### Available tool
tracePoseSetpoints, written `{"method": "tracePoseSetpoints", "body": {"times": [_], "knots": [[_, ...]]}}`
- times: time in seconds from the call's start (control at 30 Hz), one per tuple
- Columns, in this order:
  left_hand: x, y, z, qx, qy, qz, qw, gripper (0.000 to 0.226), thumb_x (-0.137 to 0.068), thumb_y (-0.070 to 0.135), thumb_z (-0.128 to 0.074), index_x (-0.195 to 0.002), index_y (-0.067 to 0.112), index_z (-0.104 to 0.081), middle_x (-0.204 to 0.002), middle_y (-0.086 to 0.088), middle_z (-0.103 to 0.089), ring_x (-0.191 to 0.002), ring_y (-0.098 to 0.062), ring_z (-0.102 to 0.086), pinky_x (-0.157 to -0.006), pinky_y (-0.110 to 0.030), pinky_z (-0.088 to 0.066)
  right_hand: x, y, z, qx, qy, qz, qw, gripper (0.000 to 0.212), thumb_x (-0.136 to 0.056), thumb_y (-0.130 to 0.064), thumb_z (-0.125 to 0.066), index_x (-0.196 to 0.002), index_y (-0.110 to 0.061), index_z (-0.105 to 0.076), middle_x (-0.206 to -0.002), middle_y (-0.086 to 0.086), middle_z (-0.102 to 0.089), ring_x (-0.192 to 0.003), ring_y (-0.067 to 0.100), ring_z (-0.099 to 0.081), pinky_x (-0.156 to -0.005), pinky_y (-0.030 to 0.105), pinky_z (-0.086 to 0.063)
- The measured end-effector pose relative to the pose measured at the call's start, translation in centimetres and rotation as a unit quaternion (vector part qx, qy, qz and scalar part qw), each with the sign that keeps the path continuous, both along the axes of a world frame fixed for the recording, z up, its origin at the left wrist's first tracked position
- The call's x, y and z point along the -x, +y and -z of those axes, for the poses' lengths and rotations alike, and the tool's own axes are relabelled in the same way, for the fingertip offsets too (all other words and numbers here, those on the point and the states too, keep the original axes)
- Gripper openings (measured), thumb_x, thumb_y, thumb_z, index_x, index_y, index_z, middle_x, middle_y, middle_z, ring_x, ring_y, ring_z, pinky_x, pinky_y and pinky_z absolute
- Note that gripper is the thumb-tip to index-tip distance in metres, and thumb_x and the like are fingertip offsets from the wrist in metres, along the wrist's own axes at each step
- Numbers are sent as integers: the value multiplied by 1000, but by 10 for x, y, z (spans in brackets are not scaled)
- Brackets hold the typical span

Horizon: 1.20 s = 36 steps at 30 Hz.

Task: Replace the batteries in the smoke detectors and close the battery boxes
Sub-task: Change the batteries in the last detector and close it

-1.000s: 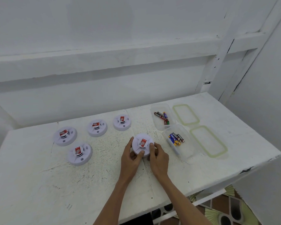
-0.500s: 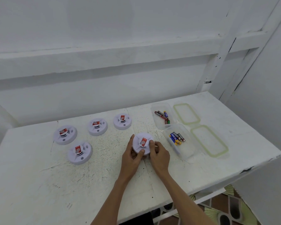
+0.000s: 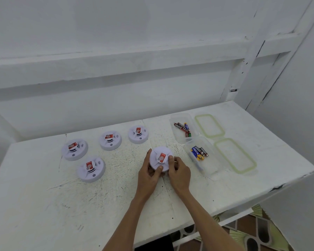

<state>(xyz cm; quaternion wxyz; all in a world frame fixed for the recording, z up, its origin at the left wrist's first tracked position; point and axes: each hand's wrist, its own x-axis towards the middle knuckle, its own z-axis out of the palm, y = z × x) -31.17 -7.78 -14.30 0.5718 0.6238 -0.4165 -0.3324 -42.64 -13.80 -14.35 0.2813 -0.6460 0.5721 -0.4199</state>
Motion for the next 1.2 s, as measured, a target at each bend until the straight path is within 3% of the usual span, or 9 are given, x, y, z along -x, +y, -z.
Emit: {"method": "tracePoseSetpoints", "body": {"times": [0.1, 0.23, 0.4, 0.6, 0.77, 0.9, 1.1, 1.2], "knots": [[-1, 0, 0, -2, 2, 0, 1000, 71, -99, 12, -67, -160, 23, -32, -158, 5, -47, -140, -8, -51, -97, -14, -51, 0, 1, -2, 1, 1, -3, 1000, 33, -96, -55, -41, -83, -32, -61, -70, -8, -67, -63, 3, -61, -53, 20, -42], [-1, 1, -2, -11, 4, 5, 1000, 71, -99, 11, -67, -159, 24, -32, -155, 7, -47, -134, 10, -50, -94, -10, -49, 0, 1, 0, 3, 5, -4, 1000, 34, -96, -56, -41, -83, -32, -60, -70, -9, -66, -64, 3, -61, -53, 16, -39], [-1, 0, 0, -7, 4, 5, 1000, 72, -99, 11, -67, -160, 21, -31, -157, 4, -46, -139, -6, -51, -95, -9, -48, -1, 1, -1, 6, 6, -2, 1000, 32, -97, -54, -42, -82, -32, -59, -69, -9, -66, -63, 4, -60, -53, 18, -40], [0, 0, -2, -5, 7, 10, 1000, 72, -99, 10, -67, -160, 19, -31, -153, 7, -47, -128, 16, -51, -94, -8, -49, 0, 0, 1, 11, 8, -1, 1000, 36, -98, -54, -41, -81, -29, -61, -67, -9, -64, -62, 3, -59, -53, 18, -41], [0, 1, -5, -2, 29, 1, 1000, 59, -104, 24, -60, -158, 29, -36, -152, 11, -51, -132, 2, -55, -99, -16, -51, 0, 0, 1, 4, 5, -4, 1000, 32, -102, -48, -44, -81, -30, -60, -69, -11, -64, -64, 3, -59, -54, 16, -39], [0, 0, -3, -15, 53, -21, 998, 48, -109, 32, -48, -156, 34, -40, -156, 11, -50, -140, -7, -51, -116, -42, -46, -1, 0, -1, 7, 7, -6, 1000, 31, -101, -46, -44, -82, -29, -61, -70, -11, -64, -65, 2, -60, -54, 13, -38], [-1, -1, 0, -22, 70, -33, 997, 51, -106, 39, -46, -156, 29, -44, -154, 6, -54, -136, -15, -57, -108, -52, -53, 0, 0, 2, 13, 12, -3, 1000, 35, -99, -52, -41, -85, -29, -62, -71, -12, -64, -65, 0, -60, -53, 12, -37], [-1, -2, -1, -23, 73, -37, 996, 46, -110, 30, -44, -156, 27, -44, -153, 4, -54, -135, -16, -57, -107, -51, -54, -1, -1, 3, 10, 15, -3, 1000, 34, -101, -51, -42, -86, -28, -64, -72, -12, -65, -66, -1, -60, -53, 13, -39]]}}
